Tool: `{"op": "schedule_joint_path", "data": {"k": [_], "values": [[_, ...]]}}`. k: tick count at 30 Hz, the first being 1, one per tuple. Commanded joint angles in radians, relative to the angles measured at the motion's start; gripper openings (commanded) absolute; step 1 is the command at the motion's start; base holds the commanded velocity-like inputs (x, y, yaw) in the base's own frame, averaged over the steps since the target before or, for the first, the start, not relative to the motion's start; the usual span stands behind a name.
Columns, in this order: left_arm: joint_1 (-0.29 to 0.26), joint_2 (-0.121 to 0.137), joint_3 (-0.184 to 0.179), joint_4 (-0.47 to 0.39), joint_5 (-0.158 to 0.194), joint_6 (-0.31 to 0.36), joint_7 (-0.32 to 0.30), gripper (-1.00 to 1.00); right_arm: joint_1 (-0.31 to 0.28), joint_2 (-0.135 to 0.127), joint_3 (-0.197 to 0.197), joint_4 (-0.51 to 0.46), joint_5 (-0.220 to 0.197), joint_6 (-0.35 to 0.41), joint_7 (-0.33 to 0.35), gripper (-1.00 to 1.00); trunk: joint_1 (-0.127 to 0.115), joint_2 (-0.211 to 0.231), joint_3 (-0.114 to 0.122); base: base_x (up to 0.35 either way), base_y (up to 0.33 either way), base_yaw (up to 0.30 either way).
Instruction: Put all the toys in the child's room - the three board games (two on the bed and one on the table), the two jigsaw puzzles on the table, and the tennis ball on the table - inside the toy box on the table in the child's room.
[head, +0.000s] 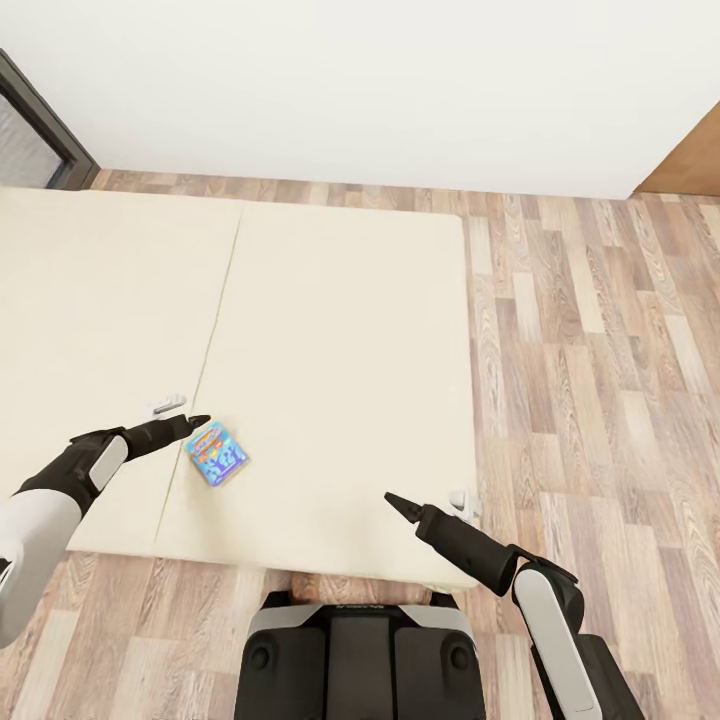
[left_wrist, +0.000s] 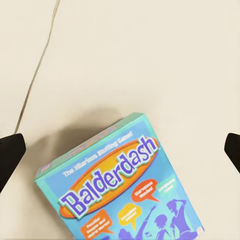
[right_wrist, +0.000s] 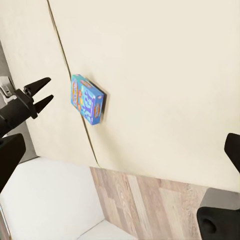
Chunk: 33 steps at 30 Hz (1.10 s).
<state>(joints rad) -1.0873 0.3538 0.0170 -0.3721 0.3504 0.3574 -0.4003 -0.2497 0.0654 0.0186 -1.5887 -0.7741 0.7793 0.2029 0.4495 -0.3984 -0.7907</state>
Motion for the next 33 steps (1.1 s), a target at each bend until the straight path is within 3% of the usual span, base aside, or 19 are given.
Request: {"op": "schedule_joint_path", "data": {"k": [1, 33], "values": [[0.000, 0.000, 0.002, -0.001, 0.007, 0.009, -0.002, 1.00, 0.000, 0.001, -0.001, -0.001, 0.003, 0.005, 0.004, 1.00, 0.000, -0.002, -0.003, 0.000, 0.000, 0.058], [0.001, 0.005, 0.001, -0.001, 0.005, 0.006, -0.003, 1.00, 0.000, 0.001, -0.002, 0.001, 0.003, 0.005, 0.006, 1.00, 0.000, -0.002, -0.053, 0.000, 0.000, 0.063]]}}
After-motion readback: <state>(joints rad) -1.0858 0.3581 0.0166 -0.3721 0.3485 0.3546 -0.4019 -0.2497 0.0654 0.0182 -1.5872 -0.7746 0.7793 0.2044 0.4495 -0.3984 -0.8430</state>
